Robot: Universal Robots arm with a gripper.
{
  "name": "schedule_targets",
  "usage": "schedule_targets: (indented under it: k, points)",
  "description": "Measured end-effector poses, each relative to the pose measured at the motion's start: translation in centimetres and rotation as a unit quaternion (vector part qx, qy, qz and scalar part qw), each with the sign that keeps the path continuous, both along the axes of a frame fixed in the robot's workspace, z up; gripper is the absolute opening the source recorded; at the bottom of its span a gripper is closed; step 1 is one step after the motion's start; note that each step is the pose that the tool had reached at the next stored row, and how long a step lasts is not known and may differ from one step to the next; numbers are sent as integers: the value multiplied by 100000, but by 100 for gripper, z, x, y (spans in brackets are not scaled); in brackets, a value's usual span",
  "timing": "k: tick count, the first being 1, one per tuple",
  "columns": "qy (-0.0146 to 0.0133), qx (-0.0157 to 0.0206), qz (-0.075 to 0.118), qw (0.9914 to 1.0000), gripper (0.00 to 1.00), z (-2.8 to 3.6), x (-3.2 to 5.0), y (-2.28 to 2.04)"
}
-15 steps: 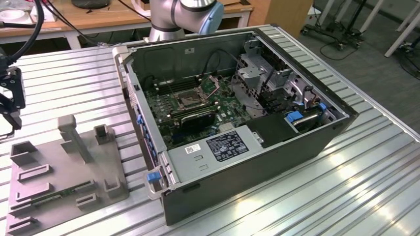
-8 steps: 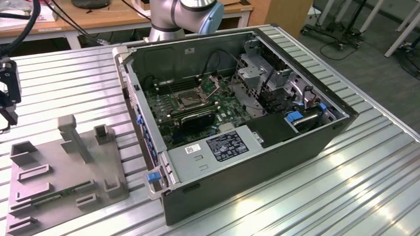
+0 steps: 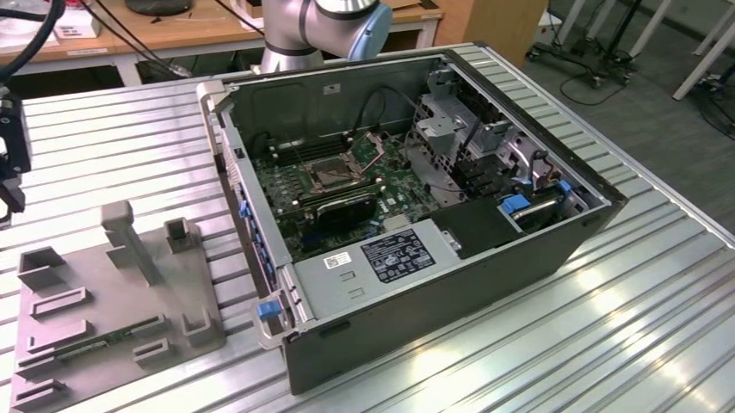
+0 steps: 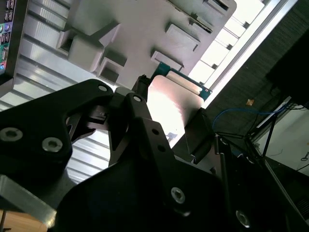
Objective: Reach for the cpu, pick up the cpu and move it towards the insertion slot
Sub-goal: 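Pick up the cpu and move it towards the insertion slot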
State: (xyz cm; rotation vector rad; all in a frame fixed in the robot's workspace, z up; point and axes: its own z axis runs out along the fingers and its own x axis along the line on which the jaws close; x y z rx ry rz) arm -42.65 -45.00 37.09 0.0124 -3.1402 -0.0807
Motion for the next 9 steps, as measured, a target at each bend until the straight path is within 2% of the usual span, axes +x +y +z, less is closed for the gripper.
schedule_targets:
  k: [6, 9]
  points:
    - [2, -2, 0, 100000, 55, 22, 6, 0]
    - [3, 1, 3, 100000, 55, 22, 40, 0]
